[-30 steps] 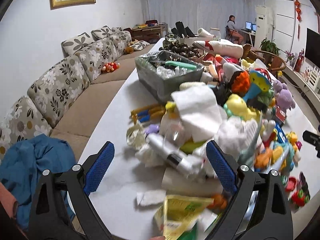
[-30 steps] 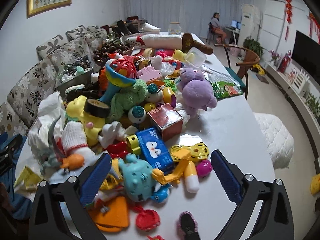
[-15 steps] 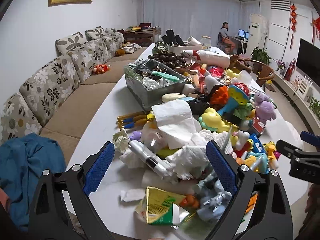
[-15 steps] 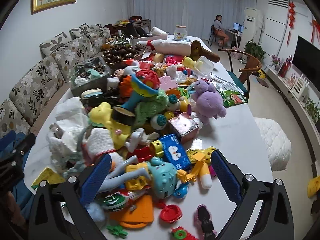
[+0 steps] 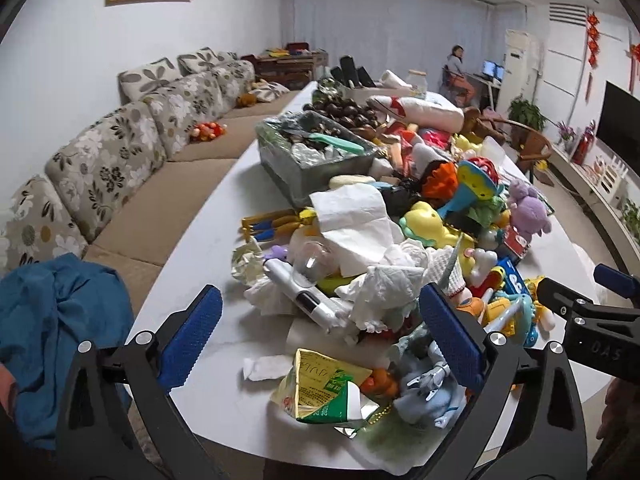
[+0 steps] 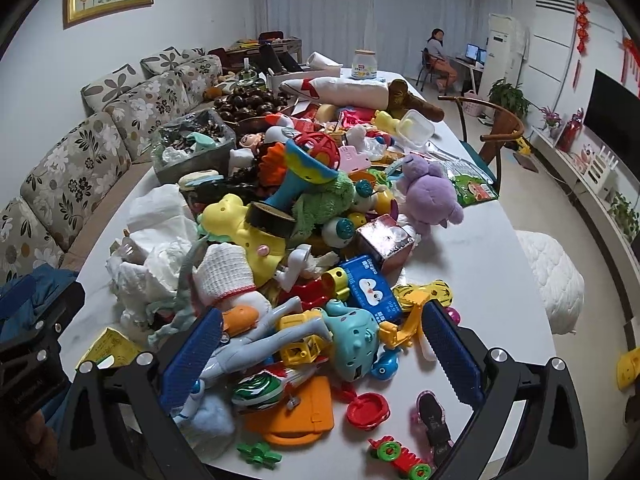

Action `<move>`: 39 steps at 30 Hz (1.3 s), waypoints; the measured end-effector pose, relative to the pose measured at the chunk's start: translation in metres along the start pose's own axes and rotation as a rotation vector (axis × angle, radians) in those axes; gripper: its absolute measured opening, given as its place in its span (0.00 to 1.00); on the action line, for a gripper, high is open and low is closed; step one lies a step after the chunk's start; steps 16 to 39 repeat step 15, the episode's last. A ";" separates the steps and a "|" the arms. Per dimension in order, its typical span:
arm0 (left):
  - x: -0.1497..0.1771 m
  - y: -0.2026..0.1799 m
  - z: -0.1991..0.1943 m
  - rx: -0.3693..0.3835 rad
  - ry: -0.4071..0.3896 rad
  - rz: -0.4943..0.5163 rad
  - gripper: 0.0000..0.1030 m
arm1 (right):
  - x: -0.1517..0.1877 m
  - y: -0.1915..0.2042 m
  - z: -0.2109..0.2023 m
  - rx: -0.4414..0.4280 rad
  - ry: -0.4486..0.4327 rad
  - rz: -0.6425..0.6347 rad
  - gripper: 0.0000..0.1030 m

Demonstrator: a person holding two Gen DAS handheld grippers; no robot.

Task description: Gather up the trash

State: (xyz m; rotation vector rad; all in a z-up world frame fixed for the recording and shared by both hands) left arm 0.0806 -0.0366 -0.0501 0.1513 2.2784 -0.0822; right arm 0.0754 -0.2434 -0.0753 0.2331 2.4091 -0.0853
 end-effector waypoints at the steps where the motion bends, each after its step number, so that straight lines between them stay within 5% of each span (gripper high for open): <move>1: -0.001 0.000 -0.002 0.004 -0.007 -0.004 0.94 | 0.000 0.000 0.000 -0.001 -0.001 0.002 0.95; 7: 0.002 -0.001 0.000 0.029 0.030 -0.036 0.94 | 0.003 0.001 0.000 -0.005 0.007 0.007 0.95; 12: 0.015 0.000 0.011 0.071 0.139 -0.082 0.94 | 0.005 -0.002 -0.003 0.010 -0.003 0.014 0.95; 39: 0.017 0.008 0.010 0.052 0.129 -0.116 0.93 | 0.006 -0.005 -0.004 0.019 -0.005 0.014 0.95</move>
Point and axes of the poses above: each gripper's, at about its wrist camera, not at the fingertips, and z roughly the way its jaws point, y to its left, x to its underside, the point moved 10 cm from there along z, roughly the way its jaws point, and after that the axes turned 1 degree about x, right-handed, at the moved point
